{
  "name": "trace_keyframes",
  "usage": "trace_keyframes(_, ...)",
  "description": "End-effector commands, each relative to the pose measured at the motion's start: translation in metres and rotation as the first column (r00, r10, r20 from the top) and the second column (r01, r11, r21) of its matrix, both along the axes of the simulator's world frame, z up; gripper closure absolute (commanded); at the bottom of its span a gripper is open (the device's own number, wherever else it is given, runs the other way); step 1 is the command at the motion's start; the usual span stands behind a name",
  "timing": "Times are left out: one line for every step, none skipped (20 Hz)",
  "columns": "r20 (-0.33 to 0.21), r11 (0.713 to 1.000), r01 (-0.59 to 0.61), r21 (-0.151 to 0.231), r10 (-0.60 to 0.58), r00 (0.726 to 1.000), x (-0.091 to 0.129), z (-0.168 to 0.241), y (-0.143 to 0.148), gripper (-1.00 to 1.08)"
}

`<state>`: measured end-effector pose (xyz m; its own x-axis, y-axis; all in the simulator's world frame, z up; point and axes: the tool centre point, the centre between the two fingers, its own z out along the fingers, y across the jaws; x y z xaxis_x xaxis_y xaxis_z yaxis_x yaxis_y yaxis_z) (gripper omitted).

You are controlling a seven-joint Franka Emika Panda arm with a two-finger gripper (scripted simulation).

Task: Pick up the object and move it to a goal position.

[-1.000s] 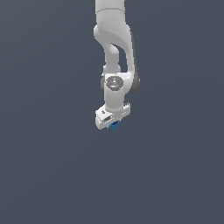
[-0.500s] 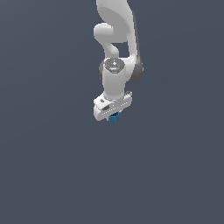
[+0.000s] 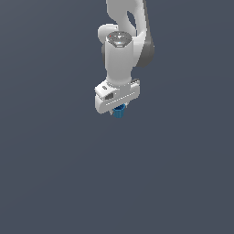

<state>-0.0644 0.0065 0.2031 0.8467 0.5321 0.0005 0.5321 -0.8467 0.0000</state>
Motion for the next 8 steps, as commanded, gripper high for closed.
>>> trace_keyframes(0.0,1.0,0.0,0.0,0.0,1.0,-0.001,0.013,0.0,1.08)
trace_keyframes(0.0,1.0,0.0,0.0,0.0,1.0,-0.001,0.017,0.0,1.08)
trace_keyframes(0.0,1.0,0.0,0.0,0.0,1.0,-0.001,0.02,-0.001,1.08)
trace_keyframes(0.0,1.0,0.0,0.0,0.0,1.0,-0.001,0.023,-0.001,1.08)
trace_keyframes(0.0,1.0,0.0,0.0,0.0,1.0,-0.001,0.025,-0.001,1.08)
trace_keyframes(0.0,1.0,0.0,0.0,0.0,1.0,-0.001,0.027,-0.001,1.08)
trace_keyframes(0.0,1.0,0.0,0.0,0.0,1.0,-0.001,0.027,-0.001,1.08)
trace_keyframes(0.0,1.0,0.0,0.0,0.0,1.0,-0.001,0.028,-0.001,1.08)
